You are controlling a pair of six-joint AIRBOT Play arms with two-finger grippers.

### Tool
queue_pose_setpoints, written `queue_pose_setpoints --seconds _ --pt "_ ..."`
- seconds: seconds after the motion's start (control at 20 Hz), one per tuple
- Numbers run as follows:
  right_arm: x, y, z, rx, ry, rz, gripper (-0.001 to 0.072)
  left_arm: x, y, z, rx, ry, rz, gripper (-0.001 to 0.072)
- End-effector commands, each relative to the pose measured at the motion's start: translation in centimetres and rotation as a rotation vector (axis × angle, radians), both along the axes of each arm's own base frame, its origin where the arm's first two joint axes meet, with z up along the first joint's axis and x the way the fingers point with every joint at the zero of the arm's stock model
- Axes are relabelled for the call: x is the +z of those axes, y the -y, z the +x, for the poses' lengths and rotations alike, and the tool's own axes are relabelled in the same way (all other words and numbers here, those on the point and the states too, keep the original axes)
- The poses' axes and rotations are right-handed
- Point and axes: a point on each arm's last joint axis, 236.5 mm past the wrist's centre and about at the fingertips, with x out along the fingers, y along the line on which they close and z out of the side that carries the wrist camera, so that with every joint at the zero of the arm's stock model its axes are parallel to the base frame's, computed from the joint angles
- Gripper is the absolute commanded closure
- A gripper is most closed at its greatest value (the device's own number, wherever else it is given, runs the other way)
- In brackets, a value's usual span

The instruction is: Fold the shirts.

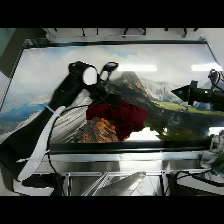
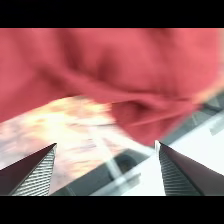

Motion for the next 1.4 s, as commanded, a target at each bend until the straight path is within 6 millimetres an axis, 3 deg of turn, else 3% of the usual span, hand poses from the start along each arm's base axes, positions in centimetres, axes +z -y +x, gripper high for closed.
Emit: queue_pose_setpoints --seconds 0.0,0.1,0.15,0.3,0.45,0.6,0.85,1.0,1.05,1.1,1.15,1.2,1.25,1.3,1.35 --pt "2.1 -0.3 1.2 -0.032 0.041 0.119 0.069 -1.0 -7.8 2.3 0.134 -0.041 -0.001 0.0014" --pt "3.3 -0.4 1.9 -0.053 0.066 0.183 0.069 -4.3 -10.5 3.3 0.2 -0.133 -0.089 0.0049" --pt "3.8 -0.3 2.2 -0.062 0.077 0.211 0.069 -6.3 -12.2 3.7 0.232 -0.18 -0.105 0.0126" --pt "5.5 0.0 3.0 -0.095 0.112 0.291 0.069 -12.0 -16.1 3.7 0.281 -0.312 -0.094 0.0131" --pt "6.0 -0.8 2.1 -0.045 0.112 0.315 0.0688 -16.0 -16.7 3.5 0.271 -0.406 -0.132 0.0131" --pt "3.9 -1.2 1.2 -0.023 0.018 0.27 0.0688 -19.0 -15.3 3.4 0.262 -0.458 -0.164 0.0131" --pt "3.1 -1.5 0.8 -0.002 -0.005 0.251 0.0688 -20.8 -12.6 2.9 0.223 -0.473 -0.172 0.0131" --pt "1.0 -3.8 -1.0 0.116 -0.043 0.163 0.0689 -20.9 -10.7 3.0 0.192 -0.44 -0.166 0.0146" --pt "-0.9 -4.9 -2.3 0.182 -0.091 0.087 0.0688 -20.8 -10.2 2.6 0.176 -0.446 -0.161 0.0466" --pt "-2.5 -5.5 -3.1 0.223 -0.133 0.023 0.0688 -20.7 -9.8 2.1 0.159 -0.456 -0.158 0.0691" --pt "-3.9 -6.2 -3.9 0.266 -0.162 -0.03 0.0682 -20.4 -9.6 1.8 0.145 -0.461 -0.154 0.0691" --pt "-5.1 -6.7 -4.5 0.302 -0.187 -0.073 0.0612 -19.7 -9.4 1.6 0.132 -0.457 -0.154 0.0691" --pt "-6.0 -7.1 -4.8 0.324 -0.2 -0.116 0.0451 -18.8 -9.3 1.6 0.126 -0.446 -0.158 0.0691" --pt "-6.5 -7.7 -4.8 0.339 -0.2 -0.142 0.0439 -17.5 -9.4 1.7 0.119 -0.424 -0.164 0.0691" --pt "-6.6 -8.4 -4.9 0.356 -0.196 -0.151 0.0379 -16.1 -9.5 1.9 0.112 -0.393 -0.165 0.0692"
